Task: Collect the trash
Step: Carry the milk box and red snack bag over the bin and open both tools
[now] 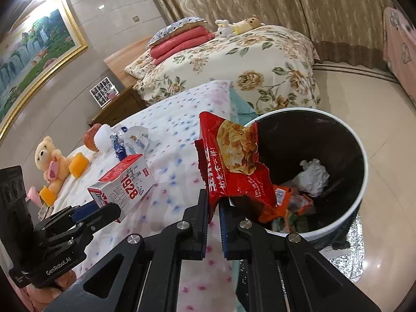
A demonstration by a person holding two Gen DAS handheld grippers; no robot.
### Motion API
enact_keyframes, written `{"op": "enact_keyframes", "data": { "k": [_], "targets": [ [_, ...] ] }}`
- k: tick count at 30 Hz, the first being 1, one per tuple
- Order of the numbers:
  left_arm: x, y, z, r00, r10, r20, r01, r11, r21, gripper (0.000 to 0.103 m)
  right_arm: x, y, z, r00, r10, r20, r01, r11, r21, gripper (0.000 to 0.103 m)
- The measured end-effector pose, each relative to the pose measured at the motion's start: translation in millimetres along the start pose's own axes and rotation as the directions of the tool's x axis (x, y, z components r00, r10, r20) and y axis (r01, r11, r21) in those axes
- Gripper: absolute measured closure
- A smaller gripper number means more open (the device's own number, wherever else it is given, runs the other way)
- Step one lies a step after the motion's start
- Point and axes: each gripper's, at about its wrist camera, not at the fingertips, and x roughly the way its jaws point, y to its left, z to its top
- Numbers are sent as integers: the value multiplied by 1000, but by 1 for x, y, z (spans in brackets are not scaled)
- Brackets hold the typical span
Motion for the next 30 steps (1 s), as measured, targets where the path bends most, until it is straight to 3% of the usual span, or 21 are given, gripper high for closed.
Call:
{"op": "enact_keyframes", "data": {
  "k": [30],
  "targets": [
    [49, -62, 30, 995, -94, -30, 96, 989, 110, 70, 3, -58, 6, 999, -47, -15, 48, 994, 96, 95]
  ]
}}
